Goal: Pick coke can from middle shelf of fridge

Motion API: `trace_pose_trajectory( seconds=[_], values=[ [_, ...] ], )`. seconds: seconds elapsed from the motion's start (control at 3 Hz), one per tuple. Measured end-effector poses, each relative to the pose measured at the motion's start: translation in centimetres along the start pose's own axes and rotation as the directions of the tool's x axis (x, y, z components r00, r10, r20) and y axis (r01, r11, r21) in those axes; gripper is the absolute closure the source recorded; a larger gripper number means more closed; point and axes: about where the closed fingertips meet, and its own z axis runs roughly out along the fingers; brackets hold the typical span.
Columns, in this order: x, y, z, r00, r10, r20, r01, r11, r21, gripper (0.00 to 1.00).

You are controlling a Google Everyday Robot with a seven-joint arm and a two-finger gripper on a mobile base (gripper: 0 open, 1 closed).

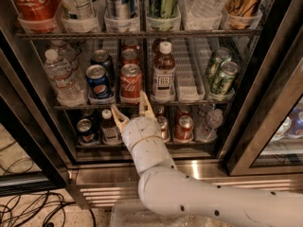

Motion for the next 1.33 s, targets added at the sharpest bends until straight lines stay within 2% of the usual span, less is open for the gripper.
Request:
trace_pose_trajectory(
  seconds=[0.67,1.33],
  values=[
    [-0.4,-0.6,2.5,1.0,0.015,0.027,-0.016,0.9992,0.038,0.32],
    [-0.5,-1.1,3.6,0.999,0.029,0.037,-0.031,0.998,0.055,0.32]
  ],
)
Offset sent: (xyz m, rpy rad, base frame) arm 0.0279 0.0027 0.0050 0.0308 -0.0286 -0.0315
